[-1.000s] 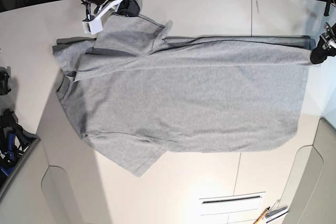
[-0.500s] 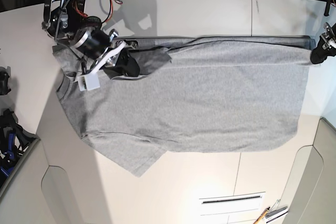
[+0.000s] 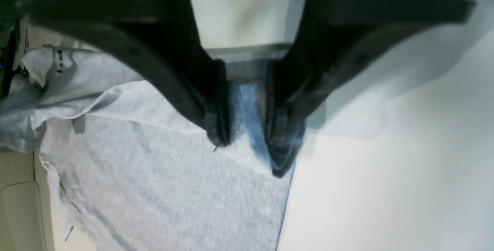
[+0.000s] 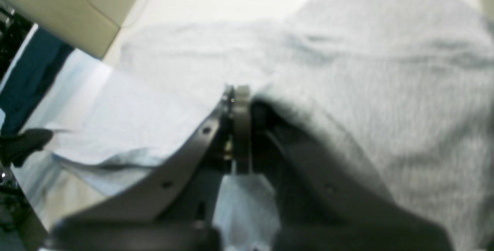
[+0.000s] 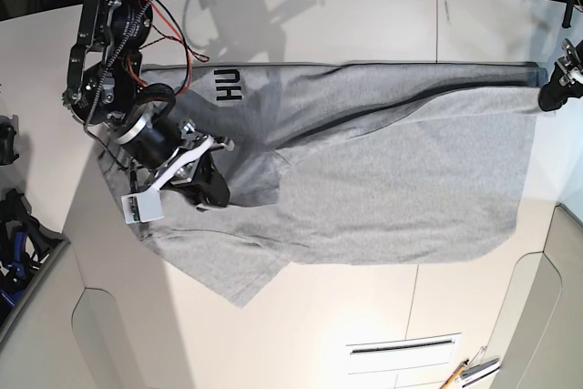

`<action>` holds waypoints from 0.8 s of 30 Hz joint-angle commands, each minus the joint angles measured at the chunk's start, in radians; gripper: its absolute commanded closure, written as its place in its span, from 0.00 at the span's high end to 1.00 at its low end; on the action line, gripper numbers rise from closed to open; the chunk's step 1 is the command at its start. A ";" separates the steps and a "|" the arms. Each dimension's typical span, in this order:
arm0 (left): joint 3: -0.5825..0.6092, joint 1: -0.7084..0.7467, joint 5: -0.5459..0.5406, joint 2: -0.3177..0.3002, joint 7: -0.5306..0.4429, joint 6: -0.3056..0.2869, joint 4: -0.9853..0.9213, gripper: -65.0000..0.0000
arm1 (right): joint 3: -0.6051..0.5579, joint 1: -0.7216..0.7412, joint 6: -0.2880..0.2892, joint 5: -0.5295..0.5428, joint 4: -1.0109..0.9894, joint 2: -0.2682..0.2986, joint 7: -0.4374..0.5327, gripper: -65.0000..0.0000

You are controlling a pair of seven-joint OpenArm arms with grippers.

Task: Fold the T-shirt properly
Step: 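Lower the right gripper and pull the shirt corner back outward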

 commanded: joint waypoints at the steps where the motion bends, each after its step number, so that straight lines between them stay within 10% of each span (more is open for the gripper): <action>1: -0.011 -0.005 -0.024 -0.025 -0.020 -0.009 0.013 0.30 | 0.000 0.026 0.008 0.011 0.014 0.000 0.031 0.00; 7: -0.011 -0.005 -0.023 -0.025 -0.016 -0.009 0.013 0.30 | 0.000 0.045 0.007 -0.032 0.014 0.000 0.045 0.00; 13: -0.011 -0.005 -0.023 -0.025 -0.016 -0.009 0.013 0.30 | 0.000 0.046 0.007 -0.040 0.014 0.000 0.045 0.38; 20: -0.011 -0.005 -0.023 -0.026 -0.017 -0.009 0.013 0.30 | 0.000 0.046 0.008 -0.040 0.014 0.003 0.040 0.36; 24: -0.011 -0.005 -0.024 -0.026 -0.018 -0.009 0.013 0.30 | 0.013 0.046 0.008 -0.041 0.019 0.003 -0.013 0.09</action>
